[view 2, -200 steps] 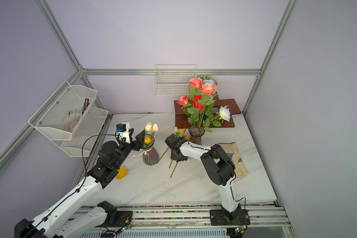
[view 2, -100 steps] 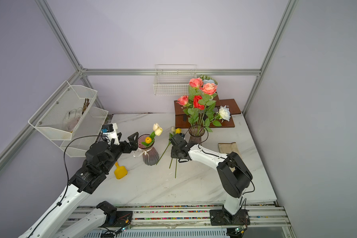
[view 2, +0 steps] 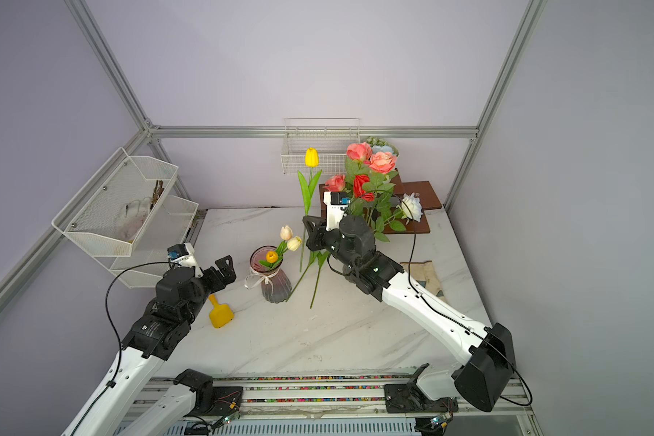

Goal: Arrange the flowers in different vases according to their variety
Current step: Insert the flower into the vase.

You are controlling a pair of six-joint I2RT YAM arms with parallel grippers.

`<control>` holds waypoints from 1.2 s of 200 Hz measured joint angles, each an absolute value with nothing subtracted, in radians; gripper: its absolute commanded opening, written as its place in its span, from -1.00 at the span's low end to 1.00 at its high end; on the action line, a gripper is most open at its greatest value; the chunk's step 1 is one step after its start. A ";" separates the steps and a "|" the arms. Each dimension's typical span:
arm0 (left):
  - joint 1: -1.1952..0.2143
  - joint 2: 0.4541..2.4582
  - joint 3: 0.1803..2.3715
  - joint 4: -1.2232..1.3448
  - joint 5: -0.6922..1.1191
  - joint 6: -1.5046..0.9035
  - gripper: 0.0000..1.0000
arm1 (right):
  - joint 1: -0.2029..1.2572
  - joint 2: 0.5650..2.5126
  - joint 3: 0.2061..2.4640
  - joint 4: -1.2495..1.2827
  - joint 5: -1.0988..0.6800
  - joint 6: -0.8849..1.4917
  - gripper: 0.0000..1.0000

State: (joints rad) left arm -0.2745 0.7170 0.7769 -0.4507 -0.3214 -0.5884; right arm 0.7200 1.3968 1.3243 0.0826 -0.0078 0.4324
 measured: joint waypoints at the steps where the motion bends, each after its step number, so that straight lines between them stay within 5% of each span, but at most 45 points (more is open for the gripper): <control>1: -0.273 0.716 0.774 -0.451 -0.320 -0.591 1.00 | 0.720 1.399 1.329 0.084 -0.010 0.430 -1.00; 88: -0.215 0.639 0.688 -0.449 -0.292 -0.670 1.00 | 0.741 1.774 1.686 0.333 -0.166 0.276 -1.00; 167: -0.195 0.635 0.688 -0.436 -0.290 -0.670 1.00 | 0.798 1.879 1.537 0.438 -0.246 0.206 -1.00; 188: -0.190 0.638 0.688 -0.433 -0.283 -0.671 1.00 | 0.807 1.871 1.472 0.475 -0.252 0.199 -0.05; 240: -0.188 0.640 0.688 -0.435 -0.254 -0.671 1.00 | 0.811 1.720 1.355 0.493 -0.248 0.204 0.40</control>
